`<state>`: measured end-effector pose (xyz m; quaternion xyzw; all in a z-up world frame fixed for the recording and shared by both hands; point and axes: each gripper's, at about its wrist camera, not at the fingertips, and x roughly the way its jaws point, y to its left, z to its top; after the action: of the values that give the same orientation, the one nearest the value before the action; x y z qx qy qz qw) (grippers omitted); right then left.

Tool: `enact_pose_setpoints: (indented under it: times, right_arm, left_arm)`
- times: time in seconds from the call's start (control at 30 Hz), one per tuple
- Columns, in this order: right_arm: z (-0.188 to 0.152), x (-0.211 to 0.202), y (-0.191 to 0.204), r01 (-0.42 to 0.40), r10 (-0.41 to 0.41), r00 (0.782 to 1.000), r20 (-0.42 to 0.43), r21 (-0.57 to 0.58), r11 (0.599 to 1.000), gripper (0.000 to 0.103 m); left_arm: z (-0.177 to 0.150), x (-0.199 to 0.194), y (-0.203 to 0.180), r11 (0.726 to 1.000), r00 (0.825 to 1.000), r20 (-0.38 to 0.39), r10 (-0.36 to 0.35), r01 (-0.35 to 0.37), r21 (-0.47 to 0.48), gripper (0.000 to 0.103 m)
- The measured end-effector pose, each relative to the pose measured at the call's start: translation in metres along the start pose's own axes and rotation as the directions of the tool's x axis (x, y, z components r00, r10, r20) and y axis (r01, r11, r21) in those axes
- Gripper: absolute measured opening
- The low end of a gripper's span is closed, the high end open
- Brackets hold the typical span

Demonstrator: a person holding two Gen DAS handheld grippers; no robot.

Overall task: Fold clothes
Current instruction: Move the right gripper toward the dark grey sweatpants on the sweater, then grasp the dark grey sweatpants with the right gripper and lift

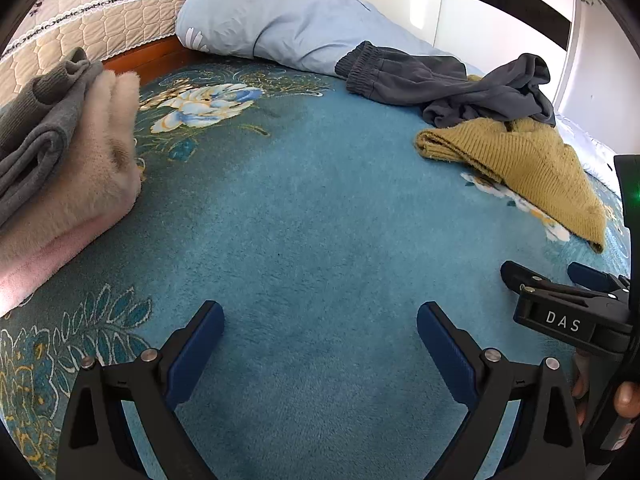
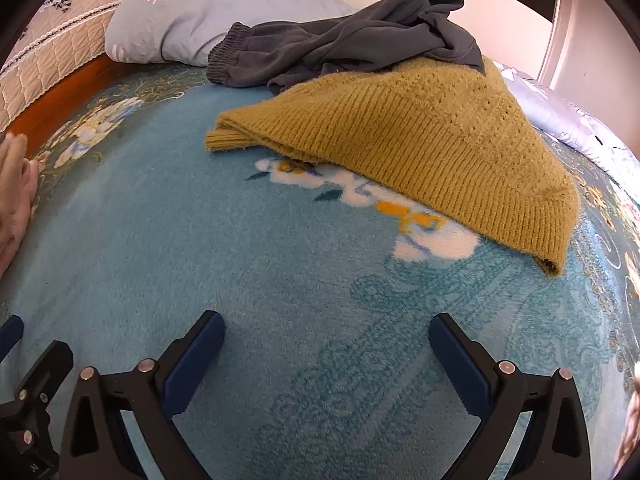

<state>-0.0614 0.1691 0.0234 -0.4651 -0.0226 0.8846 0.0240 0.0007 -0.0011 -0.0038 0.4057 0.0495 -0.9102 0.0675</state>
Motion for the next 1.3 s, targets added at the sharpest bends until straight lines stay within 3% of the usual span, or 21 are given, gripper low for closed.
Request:
enact_pose_setpoints:
  times: [0.2,0.53,0.63,0.73,0.8,0.93,1.03,1.17,1.3]
  right_arm:
    - [0.001,0.001,-0.001,-0.008,0.008,1.0,-0.01,0.009,1.0,0.103]
    - [-0.001,-0.006,-0.007,-0.046,0.045,0.998,0.035,0.035,0.998,0.103]
    - [-0.004,-0.017,-0.023,-0.145,0.136,0.986,0.095,0.095,0.985,0.102]
    - [-0.002,-0.034,-0.057,-0.276,0.229,0.951,0.209,0.231,0.933,0.102]
    - [0.014,-0.039,-0.077,-0.301,0.228,0.94,0.254,0.301,0.905,0.102]
    - [0.065,-0.042,-0.107,-0.267,0.169,0.94,0.297,0.331,0.905,0.101]
    - [0.105,-0.037,-0.119,-0.286,0.177,0.934,0.312,0.351,0.892,0.096]
    - [0.151,-0.014,-0.128,-0.352,0.235,0.925,0.3,0.435,0.829,0.091]
    - [0.192,0.005,-0.134,-0.342,0.191,0.924,0.331,0.49,0.802,0.091]
  left_arm:
    - [0.0,0.001,0.0,0.999,0.999,-0.006,0.035,-0.034,0.033,0.097]
    - [0.0,0.0,0.0,1.0,1.0,-0.004,0.014,-0.014,0.016,0.097]
    - [0.001,-0.002,0.002,1.0,1.0,0.002,-0.002,0.002,0.006,0.097]
    - [0.002,-0.003,0.004,1.0,1.0,0.004,-0.019,0.019,-0.006,0.097]
    - [0.002,-0.003,0.004,1.0,1.0,0.002,-0.019,0.019,-0.006,0.097]
    - [0.002,-0.002,0.002,1.0,1.0,0.0,-0.026,0.026,0.004,0.097]
    - [0.002,-0.002,0.003,0.999,0.999,0.002,-0.034,0.034,-0.003,0.097]
    - [0.001,-0.001,0.005,0.999,0.999,-0.007,-0.04,0.039,-0.004,0.097]
    - [0.001,0.001,0.004,0.999,0.999,-0.017,-0.039,0.039,-0.001,0.098]
